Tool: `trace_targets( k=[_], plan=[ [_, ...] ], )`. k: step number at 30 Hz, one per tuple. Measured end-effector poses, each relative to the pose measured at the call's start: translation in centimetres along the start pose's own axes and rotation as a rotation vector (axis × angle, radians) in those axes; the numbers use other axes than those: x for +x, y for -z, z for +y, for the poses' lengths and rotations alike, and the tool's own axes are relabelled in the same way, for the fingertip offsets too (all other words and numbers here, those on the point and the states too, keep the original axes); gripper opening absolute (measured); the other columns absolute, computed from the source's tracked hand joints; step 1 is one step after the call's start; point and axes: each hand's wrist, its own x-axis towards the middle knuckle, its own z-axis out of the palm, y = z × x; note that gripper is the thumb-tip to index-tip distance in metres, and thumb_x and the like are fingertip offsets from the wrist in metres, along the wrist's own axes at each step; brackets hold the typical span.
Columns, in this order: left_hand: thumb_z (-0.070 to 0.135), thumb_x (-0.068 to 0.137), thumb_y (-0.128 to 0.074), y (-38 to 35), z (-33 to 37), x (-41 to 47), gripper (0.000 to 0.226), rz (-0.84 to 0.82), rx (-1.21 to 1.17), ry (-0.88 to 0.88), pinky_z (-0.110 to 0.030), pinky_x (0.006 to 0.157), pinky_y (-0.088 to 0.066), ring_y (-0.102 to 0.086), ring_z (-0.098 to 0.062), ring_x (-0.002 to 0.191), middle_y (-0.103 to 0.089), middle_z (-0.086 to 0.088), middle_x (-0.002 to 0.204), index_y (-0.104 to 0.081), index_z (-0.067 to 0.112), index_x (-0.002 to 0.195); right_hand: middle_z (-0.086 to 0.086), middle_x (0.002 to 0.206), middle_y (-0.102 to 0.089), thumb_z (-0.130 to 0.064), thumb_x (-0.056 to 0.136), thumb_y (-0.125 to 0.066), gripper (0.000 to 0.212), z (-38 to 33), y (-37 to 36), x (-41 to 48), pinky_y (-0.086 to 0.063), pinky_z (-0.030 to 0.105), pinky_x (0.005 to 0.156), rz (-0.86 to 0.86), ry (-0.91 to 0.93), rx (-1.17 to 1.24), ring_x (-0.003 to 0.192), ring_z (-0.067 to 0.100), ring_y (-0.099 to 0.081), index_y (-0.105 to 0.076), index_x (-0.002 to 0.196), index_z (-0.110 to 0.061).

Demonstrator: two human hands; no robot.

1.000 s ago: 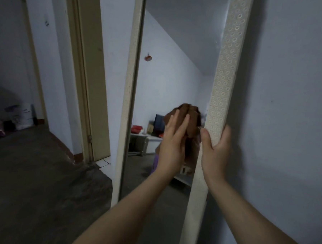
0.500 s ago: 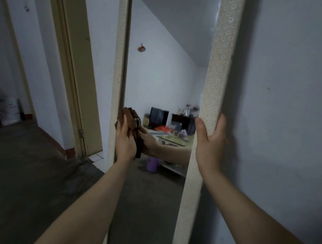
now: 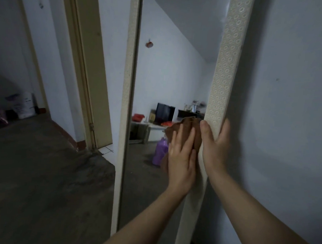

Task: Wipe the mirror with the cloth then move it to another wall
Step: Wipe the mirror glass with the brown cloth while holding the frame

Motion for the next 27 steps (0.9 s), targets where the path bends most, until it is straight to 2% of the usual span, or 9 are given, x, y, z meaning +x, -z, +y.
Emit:
trace_targets(
  k=[2,4,8,11,14,17,19,23,27],
  plan=[
    [0.018,0.094,-0.037,0.0,-0.4,0.5,0.059,0.014,-0.005,-0.006,-0.047,0.120,-0.019,-0.008,-0.017,0.150,-0.016,0.004,0.161,-0.023,0.040,0.147,-0.004,0.103,-0.067,-0.040,0.080,-0.062,0.045,0.3,0.1,-0.3,-0.049,0.022,0.082,0.010,0.002,0.009,0.092,0.006,-0.064,-0.053,0.115,-0.014],
    [0.009,0.090,-0.037,0.4,-1.6,1.6,0.064,0.036,0.017,-0.030,-0.042,0.120,-0.021,-0.009,-0.016,0.150,-0.015,0.002,0.161,-0.029,0.035,0.147,-0.008,0.095,-0.066,-0.035,0.079,-0.069,0.037,0.6,0.1,-0.1,-0.048,0.019,0.078,0.023,-0.003,-0.019,0.085,0.003,-0.063,-0.055,0.107,-0.015],
    [-0.002,0.089,-0.032,2.2,-5.1,4.4,0.073,0.155,0.069,0.063,-0.038,0.118,-0.019,-0.010,-0.011,0.147,-0.013,0.005,0.161,-0.024,0.042,0.146,-0.020,0.087,-0.061,-0.026,0.079,-0.073,0.028,1.1,0.0,0.2,-0.042,0.004,0.071,0.043,0.002,-0.069,0.074,-0.013,-0.058,-0.054,0.098,-0.019],
    [-0.002,0.092,-0.033,4.0,-8.9,6.2,0.074,0.240,0.098,0.154,-0.040,0.118,-0.021,-0.017,-0.008,0.144,-0.017,0.007,0.160,-0.022,0.049,0.144,-0.007,0.094,-0.066,-0.028,0.079,-0.073,0.031,1.3,-0.2,0.3,-0.045,0.010,0.075,0.054,0.002,-0.074,0.082,-0.001,-0.061,-0.058,0.103,-0.014],
    [0.002,0.095,-0.035,5.8,-12.7,6.6,0.063,0.306,0.121,0.275,-0.050,0.114,-0.032,-0.035,-0.021,0.138,-0.028,0.001,0.157,-0.028,0.037,0.148,-0.001,0.099,-0.069,-0.033,0.078,-0.073,0.038,1.5,-0.3,0.3,-0.050,0.022,0.082,0.065,0.006,-0.061,0.090,0.007,-0.064,-0.060,0.105,-0.010],
    [0.004,0.096,-0.035,6.6,-14.6,5.6,0.060,0.304,0.148,0.385,-0.048,0.111,-0.036,-0.044,-0.028,0.130,-0.037,-0.007,0.150,-0.028,0.034,0.148,-0.002,0.098,-0.069,-0.034,0.078,-0.072,0.037,1.5,-0.3,0.2,-0.051,0.031,0.086,0.070,-0.001,-0.069,0.092,0.012,-0.065,-0.061,0.104,-0.011],
    [0.006,0.098,-0.034,6.2,-14.4,4.6,0.058,0.301,0.113,0.445,-0.041,0.113,-0.034,-0.042,-0.027,0.132,-0.035,-0.008,0.149,-0.026,0.034,0.149,0.003,0.101,-0.070,-0.038,0.078,-0.071,0.043,1.5,-0.3,0.3,-0.051,0.035,0.088,0.072,0.002,-0.077,0.095,0.016,-0.065,-0.061,0.105,-0.007],
    [0.017,0.101,-0.036,4.1,-12.4,2.2,0.054,0.320,0.021,0.618,-0.046,0.118,-0.025,-0.028,-0.028,0.143,-0.022,-0.004,0.158,-0.022,0.040,0.148,0.014,0.128,-0.060,-0.048,0.078,-0.067,0.071,1.6,-0.3,0.2,-0.041,0.037,0.102,0.058,-0.019,-0.099,0.121,0.028,-0.054,-0.050,0.129,-0.003],
    [0.019,0.100,-0.038,1.7,-8.0,-1.1,0.058,0.226,-0.011,0.479,-0.055,0.116,-0.024,-0.019,-0.026,0.147,-0.013,0.003,0.161,-0.018,0.050,0.145,0.015,0.130,-0.058,-0.045,0.080,-0.068,0.071,1.5,-0.2,0.1,-0.039,0.027,0.099,0.056,-0.017,-0.091,0.123,0.027,-0.052,-0.048,0.131,0.000]
  ],
)
